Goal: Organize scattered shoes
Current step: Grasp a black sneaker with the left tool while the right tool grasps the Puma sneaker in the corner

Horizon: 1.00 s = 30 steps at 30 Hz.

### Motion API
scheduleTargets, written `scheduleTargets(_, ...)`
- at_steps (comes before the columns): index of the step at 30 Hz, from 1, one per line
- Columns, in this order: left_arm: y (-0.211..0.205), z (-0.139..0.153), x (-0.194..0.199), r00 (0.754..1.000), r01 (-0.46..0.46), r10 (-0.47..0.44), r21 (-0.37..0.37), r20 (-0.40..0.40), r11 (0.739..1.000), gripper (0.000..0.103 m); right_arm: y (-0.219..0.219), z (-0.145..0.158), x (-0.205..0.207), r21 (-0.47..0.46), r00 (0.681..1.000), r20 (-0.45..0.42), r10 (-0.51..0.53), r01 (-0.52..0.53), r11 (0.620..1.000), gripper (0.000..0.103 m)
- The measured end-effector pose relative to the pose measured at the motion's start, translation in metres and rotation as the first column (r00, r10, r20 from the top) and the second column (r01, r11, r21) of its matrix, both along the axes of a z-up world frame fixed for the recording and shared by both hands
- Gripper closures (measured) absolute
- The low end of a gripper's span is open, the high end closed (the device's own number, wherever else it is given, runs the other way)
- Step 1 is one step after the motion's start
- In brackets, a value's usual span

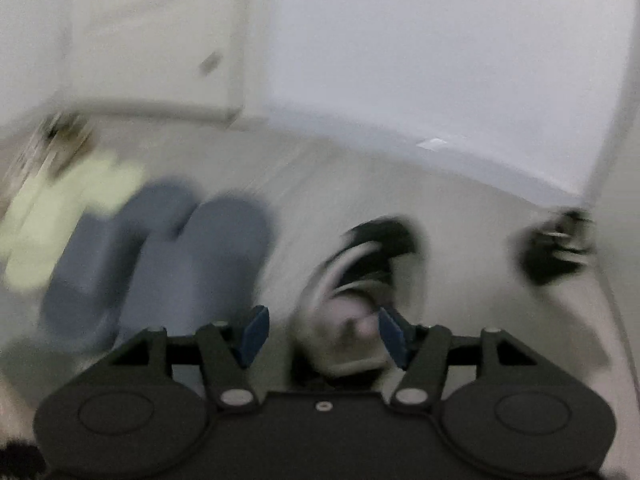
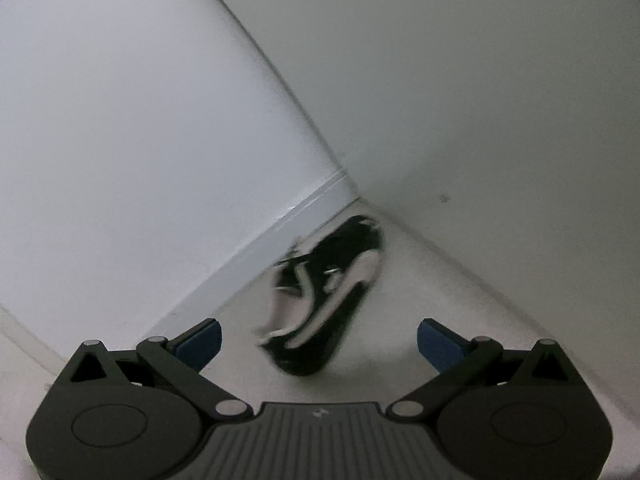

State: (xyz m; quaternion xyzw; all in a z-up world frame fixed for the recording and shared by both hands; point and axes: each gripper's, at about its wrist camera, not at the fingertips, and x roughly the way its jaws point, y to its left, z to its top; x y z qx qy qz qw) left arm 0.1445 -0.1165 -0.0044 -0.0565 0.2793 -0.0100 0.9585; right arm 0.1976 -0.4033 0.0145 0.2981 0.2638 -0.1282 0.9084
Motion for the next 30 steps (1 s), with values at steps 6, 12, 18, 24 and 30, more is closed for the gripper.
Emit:
scheduleTargets(6, -0.063, 0.013, 0.02, 0.919, 0.339, -0.365, 0.174, 0.148, 0.925, 0.029, -0.012, -0.007, 0.002, 0.034, 0.999, -0.04, -0.014, 0.016, 0.999, 0.0)
scheduleTargets(12, -0.103, 0.004, 0.092, 0.866, 0.465, -0.478, 0.117, 0.145, 0.878, 0.032, -0.023, -0.014, 0.004, -0.011, 0.991, -0.117, -0.07, 0.069, 0.998, 0.0)
scheduleTargets(18, -0.143, -0.013, 0.162, 0.807, 0.562, -0.581, 0.162, 0.105, 0.811, 0.043, -0.035, -0.028, 0.007, 0.042, 0.982, -0.158, -0.107, 0.115, 0.992, 0.0)
scheduleTargets(24, -0.163, -0.033, 0.199, 0.766, 0.624, -0.64, 0.166, 0.067, 0.764, 0.056, -0.033, -0.036, 0.013, 0.03, 0.981, -0.178, -0.083, 0.09, 0.996, 0.0)
scheduleTargets(30, -0.163, -0.038, 0.209, 0.768, 0.633, -0.64, 0.119, 0.031, 0.765, 0.049, -0.035, -0.038, 0.012, 0.062, 0.978, -0.189, -0.087, 0.1, 0.993, 0.0)
